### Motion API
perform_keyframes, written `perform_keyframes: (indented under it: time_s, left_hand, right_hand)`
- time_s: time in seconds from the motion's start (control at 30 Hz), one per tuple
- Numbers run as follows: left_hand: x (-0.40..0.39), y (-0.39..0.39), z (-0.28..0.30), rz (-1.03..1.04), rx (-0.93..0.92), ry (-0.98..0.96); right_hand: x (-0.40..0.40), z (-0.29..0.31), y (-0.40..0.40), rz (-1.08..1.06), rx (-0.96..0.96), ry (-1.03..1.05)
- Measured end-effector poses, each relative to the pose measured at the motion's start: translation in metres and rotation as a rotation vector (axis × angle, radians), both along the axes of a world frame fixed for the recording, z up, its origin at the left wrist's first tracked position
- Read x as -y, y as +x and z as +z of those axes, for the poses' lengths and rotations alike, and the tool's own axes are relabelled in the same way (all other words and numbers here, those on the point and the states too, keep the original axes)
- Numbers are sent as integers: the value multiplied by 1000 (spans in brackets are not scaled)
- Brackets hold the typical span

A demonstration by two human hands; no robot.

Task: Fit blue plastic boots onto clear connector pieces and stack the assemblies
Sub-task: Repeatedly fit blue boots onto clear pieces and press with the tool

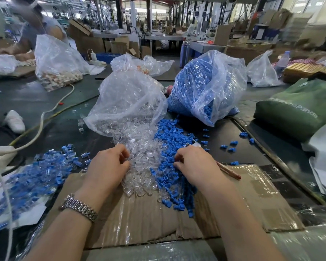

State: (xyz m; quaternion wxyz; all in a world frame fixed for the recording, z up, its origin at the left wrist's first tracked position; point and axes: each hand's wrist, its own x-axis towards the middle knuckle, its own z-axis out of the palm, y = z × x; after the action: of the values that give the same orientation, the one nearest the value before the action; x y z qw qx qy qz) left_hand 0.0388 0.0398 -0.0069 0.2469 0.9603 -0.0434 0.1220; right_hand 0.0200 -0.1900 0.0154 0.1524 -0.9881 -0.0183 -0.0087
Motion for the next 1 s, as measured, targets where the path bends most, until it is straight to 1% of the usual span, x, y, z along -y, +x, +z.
perform_keyframes:
  time_s: [0.13, 0.2, 0.3, 0.37, 0.47, 0.53, 0.67, 0.77, 0.9, 1.0]
  left_hand:
    - [-3, -1, 2, -7, -12, -26]
    - [-2, -1, 1, -2, 21, -38]
    - [-1, 0, 4, 17, 77, -126]
    - [0, 0, 7, 18, 58, -252]
    - [1, -3, 13, -17, -115, -617]
    - [2, -5, 15, -58, -207, -753]
    - [6, -9, 20, -172, -321, -1027]
    - [9, -10, 20, -233, -385, -1106]
    - [11, -10, 19, -271, -475, -1265]
    - [12, -11, 19, -295, -516, -1325]
  right_hand:
    - [-2, 0, 1, 10, -6, -14]
    - [-4, 1, 1, 18, -15, -40]
    - [-5, -1, 1, 9, 1, -79]
    - [-6, -2, 1, -5, 12, -83]
    - [-7, -2, 2, -12, 15, -92]
    - [-6, -2, 1, -16, 24, -86]
    - [-5, -1, 0, -35, 48, -21]
    - [-3, 0, 0, -56, 49, 9]
    - [1, 2, 1, -135, 71, 124]
    - [0, 4, 1, -130, 47, 165]
